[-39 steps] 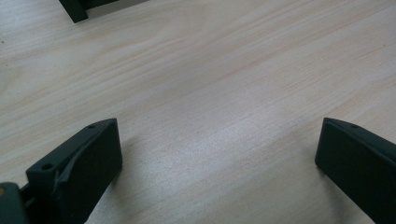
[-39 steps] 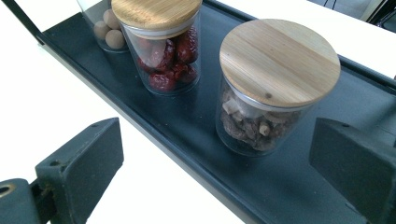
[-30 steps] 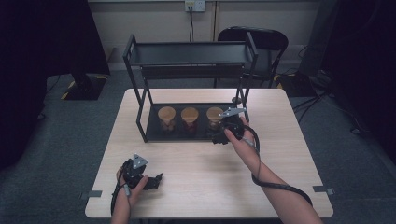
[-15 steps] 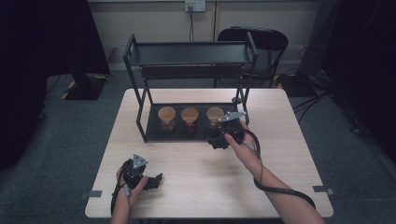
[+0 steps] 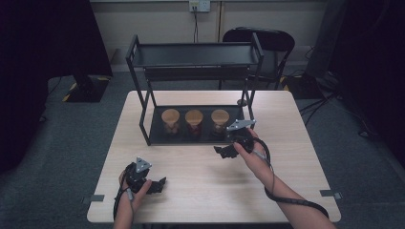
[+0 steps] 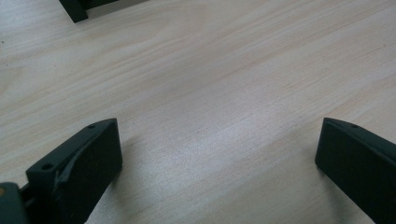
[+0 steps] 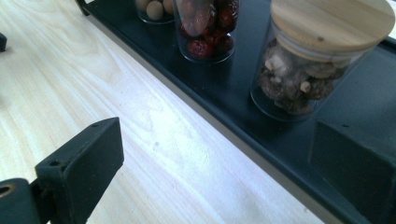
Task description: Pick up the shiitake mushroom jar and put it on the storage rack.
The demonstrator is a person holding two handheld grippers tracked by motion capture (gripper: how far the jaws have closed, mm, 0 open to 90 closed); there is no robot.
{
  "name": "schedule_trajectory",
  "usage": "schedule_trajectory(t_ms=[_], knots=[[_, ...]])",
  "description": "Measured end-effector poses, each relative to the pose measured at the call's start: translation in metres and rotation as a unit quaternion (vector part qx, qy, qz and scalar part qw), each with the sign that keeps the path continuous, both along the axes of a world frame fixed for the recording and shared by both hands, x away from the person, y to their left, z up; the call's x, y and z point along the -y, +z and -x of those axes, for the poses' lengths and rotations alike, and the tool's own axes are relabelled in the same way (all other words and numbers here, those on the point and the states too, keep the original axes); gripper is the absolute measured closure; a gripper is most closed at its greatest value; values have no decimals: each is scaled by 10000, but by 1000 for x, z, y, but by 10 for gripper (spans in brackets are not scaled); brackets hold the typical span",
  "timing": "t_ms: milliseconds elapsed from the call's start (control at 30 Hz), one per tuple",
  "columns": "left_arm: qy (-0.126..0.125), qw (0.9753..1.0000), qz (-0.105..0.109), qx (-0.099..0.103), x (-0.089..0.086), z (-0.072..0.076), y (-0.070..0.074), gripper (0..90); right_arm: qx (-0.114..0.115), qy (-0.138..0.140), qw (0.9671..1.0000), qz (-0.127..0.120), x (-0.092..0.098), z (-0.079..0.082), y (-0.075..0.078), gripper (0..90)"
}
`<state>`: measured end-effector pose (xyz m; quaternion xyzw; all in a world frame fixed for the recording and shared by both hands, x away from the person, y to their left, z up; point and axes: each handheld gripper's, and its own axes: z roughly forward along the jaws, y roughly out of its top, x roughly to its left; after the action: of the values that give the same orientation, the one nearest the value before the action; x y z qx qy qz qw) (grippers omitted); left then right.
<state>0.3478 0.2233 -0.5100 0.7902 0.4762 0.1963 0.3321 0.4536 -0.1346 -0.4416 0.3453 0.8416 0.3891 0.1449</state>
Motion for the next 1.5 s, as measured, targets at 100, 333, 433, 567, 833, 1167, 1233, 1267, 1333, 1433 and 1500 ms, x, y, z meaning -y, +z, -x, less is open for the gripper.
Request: schedule_trajectory(t_ms=[100, 333, 433, 567, 833, 1167, 1233, 1267, 1333, 1433, 1500], knots=[[1, 10000, 1, 0, 0, 0, 0, 2, -8, 11, 10000, -14, 3, 3, -1, 24], [1, 10000, 1, 1, 0, 0, 0, 2, -33, 44, 10000, -83, 10, 10, -4, 23], [0, 10000, 0, 1, 0, 0, 0, 2, -54, 62, 9999, -103, 13, 13, -6, 24], [1, 10000, 0, 0, 0, 0, 0, 2, -62, 88, 9999, -113, 16, 17, -8, 24], [3, 10000, 2, 1, 0, 0, 0, 2, -97, 83, 9998, -167, 24, 23, -13, 24], [2, 10000, 2, 1, 0, 0, 0, 2, -190, 7, 9995, -249, 39, 31, -21, 24], [1, 10000, 1, 0, 0, 0, 0, 2, -198, 3, 9995, -252, 41, 32, -22, 24], [1, 10000, 1, 0, 0, 0, 0, 2, -198, 7, 9995, -253, 42, 33, -23, 24], [1, 10000, 1, 0, 0, 0, 0, 2, -206, 4, 9995, -248, 45, 35, -24, 25], [1, 10000, 0, 0, 0, 0, 0, 2, -221, -10, 9994, -259, 49, 37, -26, 25], [1, 10000, 2, 0, 0, 0, 0, 2, -225, -13, 9994, -270, 52, 38, -27, 25]])
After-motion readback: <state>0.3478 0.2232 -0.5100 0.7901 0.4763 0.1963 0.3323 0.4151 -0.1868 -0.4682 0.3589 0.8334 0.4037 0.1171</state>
